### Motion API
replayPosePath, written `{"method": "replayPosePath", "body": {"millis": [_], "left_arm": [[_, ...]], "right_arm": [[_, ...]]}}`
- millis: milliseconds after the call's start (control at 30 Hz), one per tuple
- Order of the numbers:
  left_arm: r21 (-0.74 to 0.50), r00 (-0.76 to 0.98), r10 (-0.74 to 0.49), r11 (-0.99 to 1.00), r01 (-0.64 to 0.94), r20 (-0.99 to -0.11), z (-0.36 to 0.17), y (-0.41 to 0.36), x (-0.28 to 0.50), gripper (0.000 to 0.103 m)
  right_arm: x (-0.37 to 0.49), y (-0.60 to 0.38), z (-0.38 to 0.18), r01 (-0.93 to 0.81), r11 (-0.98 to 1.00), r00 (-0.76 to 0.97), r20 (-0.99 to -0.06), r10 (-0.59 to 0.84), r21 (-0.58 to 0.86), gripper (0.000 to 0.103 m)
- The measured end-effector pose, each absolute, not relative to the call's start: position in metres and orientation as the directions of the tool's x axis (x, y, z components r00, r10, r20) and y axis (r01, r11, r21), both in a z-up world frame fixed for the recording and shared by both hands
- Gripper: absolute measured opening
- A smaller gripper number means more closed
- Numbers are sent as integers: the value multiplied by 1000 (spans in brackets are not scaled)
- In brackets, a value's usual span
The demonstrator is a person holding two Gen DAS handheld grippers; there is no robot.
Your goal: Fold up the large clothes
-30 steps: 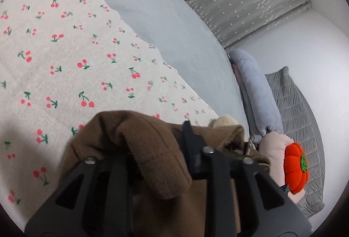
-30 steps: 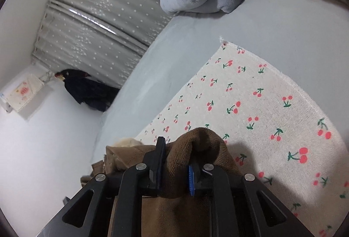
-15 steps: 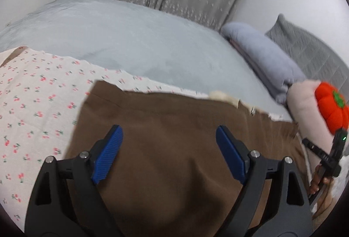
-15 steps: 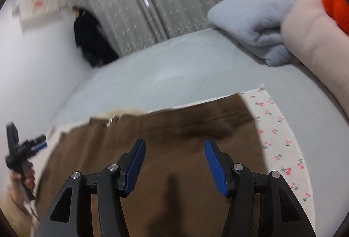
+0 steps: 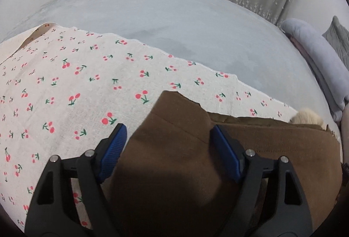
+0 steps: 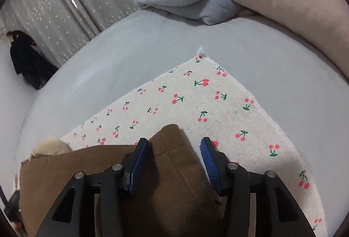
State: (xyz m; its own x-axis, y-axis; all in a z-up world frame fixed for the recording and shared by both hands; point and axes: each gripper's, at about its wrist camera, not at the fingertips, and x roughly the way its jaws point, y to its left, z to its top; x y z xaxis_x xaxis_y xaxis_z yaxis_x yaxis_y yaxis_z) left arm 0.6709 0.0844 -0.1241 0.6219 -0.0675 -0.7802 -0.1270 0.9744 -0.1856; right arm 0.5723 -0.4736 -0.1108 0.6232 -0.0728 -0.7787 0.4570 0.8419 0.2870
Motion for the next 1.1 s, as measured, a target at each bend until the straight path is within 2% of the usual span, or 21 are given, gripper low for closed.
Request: {"method": "replayPosePath", "body": {"millis": [133, 233, 300, 500, 567, 633, 700, 767, 833, 900, 933, 967, 1100], "left_arm": [[-150, 617, -36, 980, -134, -786, -106, 88, 645, 81], [-99, 645, -52, 994, -37, -762, -78, 71, 603, 82], [-50, 672, -49, 999, 18, -739, -60, 49, 575, 83], [-72, 643, -258, 951, 300, -721, -41, -27, 478, 85], [-45, 653, -270, 940, 339, -707, -46, -35, 452, 85], [-26, 654, -261, 938, 347, -710, -61, -31, 437, 85], [-27, 620, -237, 944, 329, -748, -89, -14, 432, 89], [-104, 608, -267, 952, 289, -747, -104, 19, 423, 90], [-85, 628, -216, 969, 232, -747, -100, 45, 416, 90], [-87, 626, -193, 977, 196, -755, -90, 58, 410, 90], [-75, 625, -170, 982, 175, -762, -84, 59, 407, 90], [-72, 624, -159, 984, 162, -765, -78, 58, 405, 89], [-167, 634, -253, 967, 194, -731, -51, 35, 385, 89]], "right_arm": [[552, -456, -87, 440, 872, 637, -760, -132, 217, 51], [522, -436, -59, 358, 920, 674, -726, -136, 160, 53], [502, -411, -39, 292, 949, 699, -704, -125, 122, 58], [450, -288, -17, 10, 995, 716, -695, 59, 94, 62], [433, -253, -24, -79, 995, 690, -717, 101, 64, 62], [418, -234, -37, -119, 993, 661, -746, 82, 5, 62], [406, -234, -57, -99, 993, 611, -792, 6, -69, 64], [393, -259, -70, -52, 998, 593, -805, 5, -32, 78], [379, -299, -69, 77, 995, 568, -823, 9, 64, 78], [363, -322, -63, 162, 987, 568, -819, -80, 16, 75], [356, -329, -58, 186, 983, 566, -818, -101, 7, 69], [350, -332, -52, 196, 980, 566, -819, -92, 25, 69], [337, -307, -21, 173, 983, 595, -802, -59, 56, 69]]}}
